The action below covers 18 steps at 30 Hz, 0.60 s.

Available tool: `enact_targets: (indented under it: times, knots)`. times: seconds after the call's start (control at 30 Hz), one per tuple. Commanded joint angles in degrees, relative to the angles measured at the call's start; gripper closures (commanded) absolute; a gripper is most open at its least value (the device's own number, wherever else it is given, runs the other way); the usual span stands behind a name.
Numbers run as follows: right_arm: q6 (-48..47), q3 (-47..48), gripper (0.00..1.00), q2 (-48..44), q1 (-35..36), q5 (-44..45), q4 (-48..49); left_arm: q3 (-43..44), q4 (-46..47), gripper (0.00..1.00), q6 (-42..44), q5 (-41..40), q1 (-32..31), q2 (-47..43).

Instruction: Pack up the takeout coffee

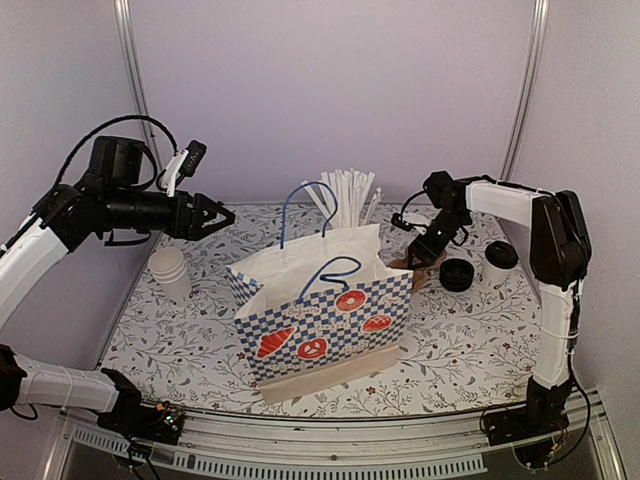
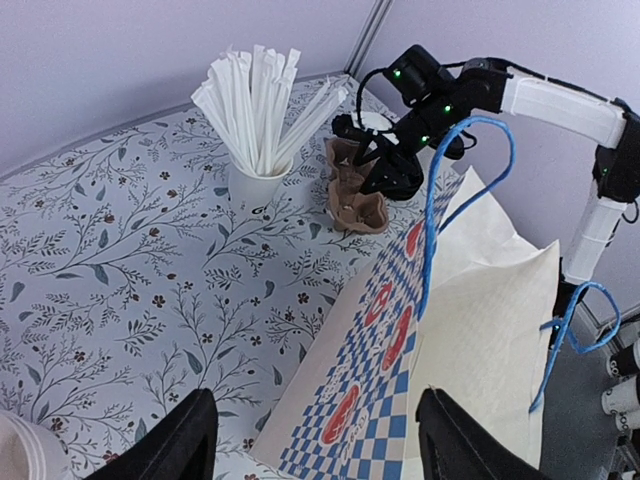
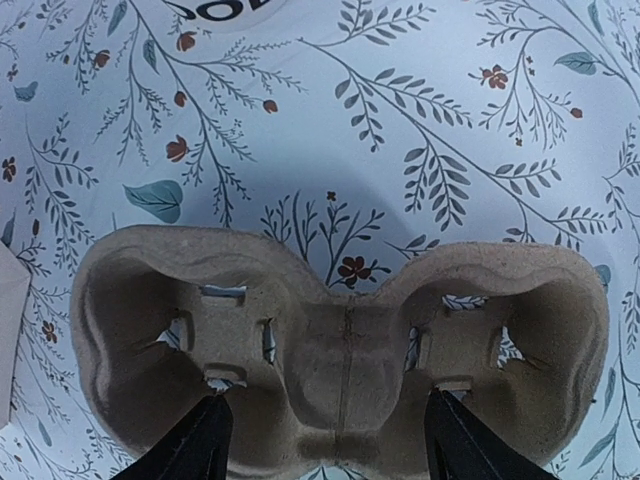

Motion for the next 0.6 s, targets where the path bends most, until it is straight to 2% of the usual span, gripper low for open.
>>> enact_targets:
  times: [0.0,0.37,0.57]
  knots:
    - [0.7,3.0,0.31,3.4,0.3,0.5,0.5,0.0,0.2,0.29,0.2,-0.7,-0.4,-0.6]
    - [1.3,4.2,0.42,7.2,0.3,0.2,0.2,0.6,0.3,0.29,0.6,-0.3,-0.3,1.3]
    - [1.5,4.0,0.54,6.7,0.3,0.7,0.3,0.1,0.8,0.3,0.2,-0.1,-0.3,1.3]
